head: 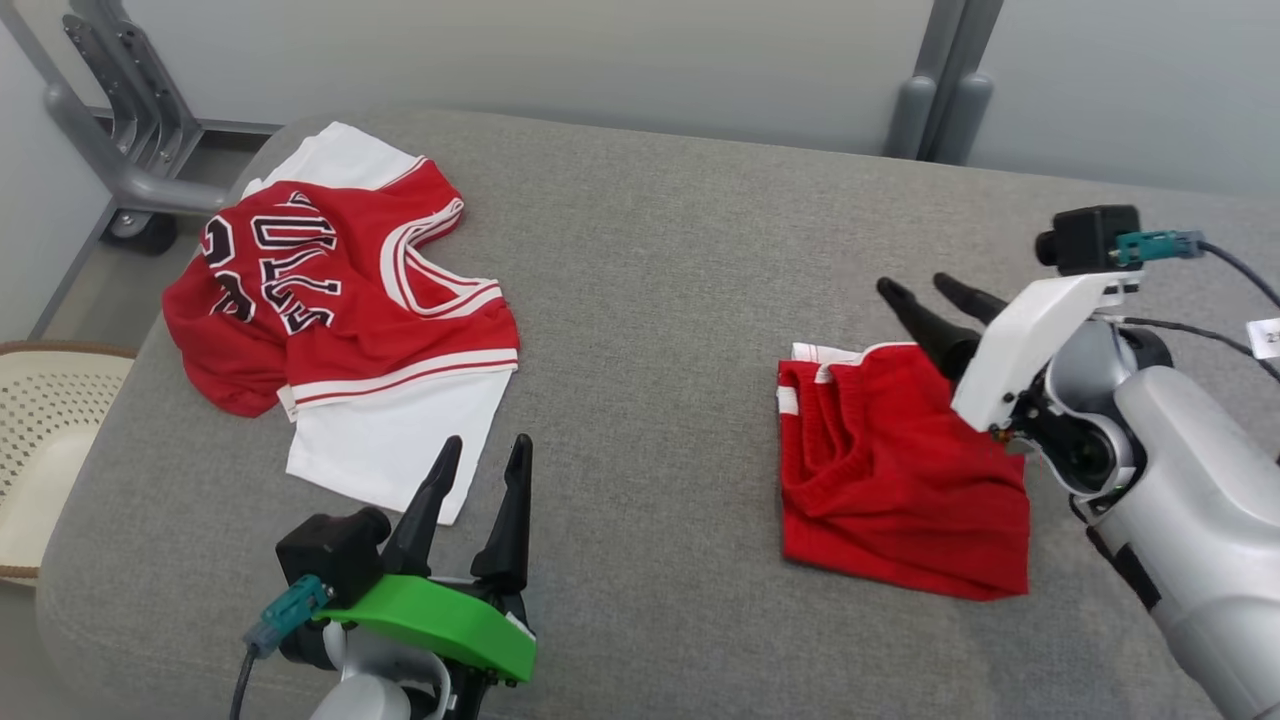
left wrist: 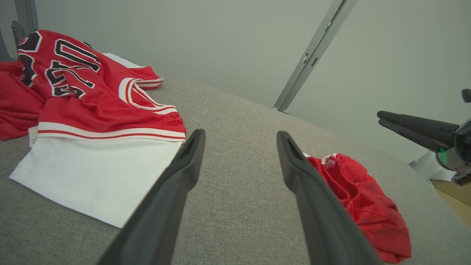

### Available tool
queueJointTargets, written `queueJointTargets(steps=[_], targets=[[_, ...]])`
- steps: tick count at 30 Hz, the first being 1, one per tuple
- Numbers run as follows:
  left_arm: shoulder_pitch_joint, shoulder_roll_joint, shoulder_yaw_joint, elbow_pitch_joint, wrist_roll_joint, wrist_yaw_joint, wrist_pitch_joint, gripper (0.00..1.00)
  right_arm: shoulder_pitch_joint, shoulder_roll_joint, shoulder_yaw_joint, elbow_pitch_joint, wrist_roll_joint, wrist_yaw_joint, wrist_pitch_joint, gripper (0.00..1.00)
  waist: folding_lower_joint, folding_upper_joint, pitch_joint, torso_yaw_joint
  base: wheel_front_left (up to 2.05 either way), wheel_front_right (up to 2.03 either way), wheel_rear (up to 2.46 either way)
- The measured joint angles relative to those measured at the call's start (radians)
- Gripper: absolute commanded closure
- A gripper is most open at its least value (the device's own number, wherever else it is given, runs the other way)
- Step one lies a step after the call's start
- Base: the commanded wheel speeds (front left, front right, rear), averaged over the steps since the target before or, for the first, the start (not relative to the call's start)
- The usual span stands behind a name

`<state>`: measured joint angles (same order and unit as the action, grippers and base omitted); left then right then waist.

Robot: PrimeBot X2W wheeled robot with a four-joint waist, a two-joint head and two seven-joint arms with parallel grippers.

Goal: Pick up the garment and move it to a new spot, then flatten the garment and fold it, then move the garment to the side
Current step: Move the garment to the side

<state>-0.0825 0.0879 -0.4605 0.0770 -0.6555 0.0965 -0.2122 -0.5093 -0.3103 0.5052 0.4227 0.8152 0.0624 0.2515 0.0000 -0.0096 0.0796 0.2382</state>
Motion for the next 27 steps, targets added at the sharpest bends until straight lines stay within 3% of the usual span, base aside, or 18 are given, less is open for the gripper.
queueJointTargets(steps=[4,15,27], targets=[[0.002,0.002,0.001,-0.012,0.001,0.000,0.000,0.00,0.025,-0.030,-0.048,-0.001,0.049,0.000,-0.024,0.00,0.0000,0.0000,-0.002,-0.024,0.00,0.00,0.00],[0.005,0.021,-0.005,-0.042,0.014,0.001,0.012,0.00,0.193,-0.038,-0.106,0.011,0.117,0.000,-0.094,0.00,0.0000,0.0000,0.023,-0.073,0.00,0.00,0.00],[0.001,0.023,-0.024,-0.060,0.041,0.001,0.035,0.00,0.238,-0.042,-0.137,0.057,0.128,-0.001,-0.138,0.00,-0.0001,0.0000,0.066,-0.055,0.00,0.00,0.00]])
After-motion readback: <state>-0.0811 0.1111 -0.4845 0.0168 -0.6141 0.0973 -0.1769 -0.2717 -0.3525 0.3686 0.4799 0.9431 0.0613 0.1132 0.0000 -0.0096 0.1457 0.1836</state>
